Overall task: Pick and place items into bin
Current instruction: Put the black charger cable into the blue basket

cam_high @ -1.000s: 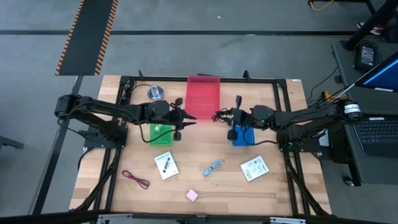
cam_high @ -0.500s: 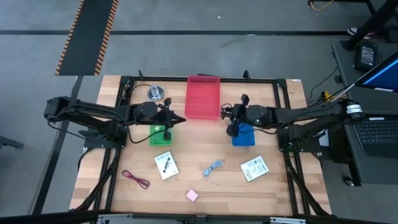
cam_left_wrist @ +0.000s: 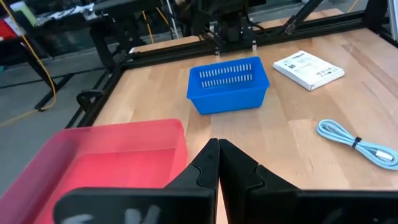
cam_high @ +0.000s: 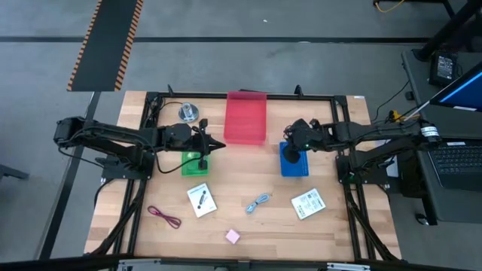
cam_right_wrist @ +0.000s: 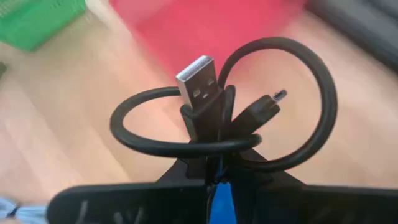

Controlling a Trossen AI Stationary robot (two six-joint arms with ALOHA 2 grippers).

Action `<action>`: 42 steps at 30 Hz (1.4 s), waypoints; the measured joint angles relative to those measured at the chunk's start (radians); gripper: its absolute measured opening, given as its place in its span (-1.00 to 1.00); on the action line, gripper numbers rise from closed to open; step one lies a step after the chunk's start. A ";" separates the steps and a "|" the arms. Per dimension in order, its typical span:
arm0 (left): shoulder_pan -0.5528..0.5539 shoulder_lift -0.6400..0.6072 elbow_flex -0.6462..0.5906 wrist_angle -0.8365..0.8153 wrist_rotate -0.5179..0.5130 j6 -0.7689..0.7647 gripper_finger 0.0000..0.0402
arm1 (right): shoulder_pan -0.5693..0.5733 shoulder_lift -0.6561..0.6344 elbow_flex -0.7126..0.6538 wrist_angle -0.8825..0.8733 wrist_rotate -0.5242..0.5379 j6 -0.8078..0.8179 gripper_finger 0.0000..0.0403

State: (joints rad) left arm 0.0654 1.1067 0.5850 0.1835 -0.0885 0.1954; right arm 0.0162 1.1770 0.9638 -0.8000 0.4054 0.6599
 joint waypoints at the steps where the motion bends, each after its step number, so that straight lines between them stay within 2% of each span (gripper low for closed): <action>1: 0.000 0.000 0.000 -0.001 0.000 0.008 -0.97 | 0.000 0.000 0.000 -0.017 -0.017 0.019 -0.90; 4: 0.000 0.000 0.000 0.000 -0.001 0.024 -0.96 | 0.000 0.012 0.000 -0.047 -0.062 0.053 -0.91; 9: 0.000 0.000 0.000 0.002 -0.002 0.035 -0.97 | 0.002 0.046 0.000 -0.095 -0.070 0.096 -0.91; 19: 0.000 0.000 0.000 0.005 -0.002 0.036 -0.96 | 0.002 0.135 -0.043 -0.093 -0.136 0.125 -0.90; 42: 0.000 0.000 0.000 -0.001 -0.007 0.035 -0.96 | 0.002 0.247 -0.052 -0.087 -0.154 0.124 -0.90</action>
State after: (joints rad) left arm 0.0654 1.1069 0.5850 0.1825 -0.0956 0.2307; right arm 0.0185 1.4239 0.9119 -0.8869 0.2509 0.7842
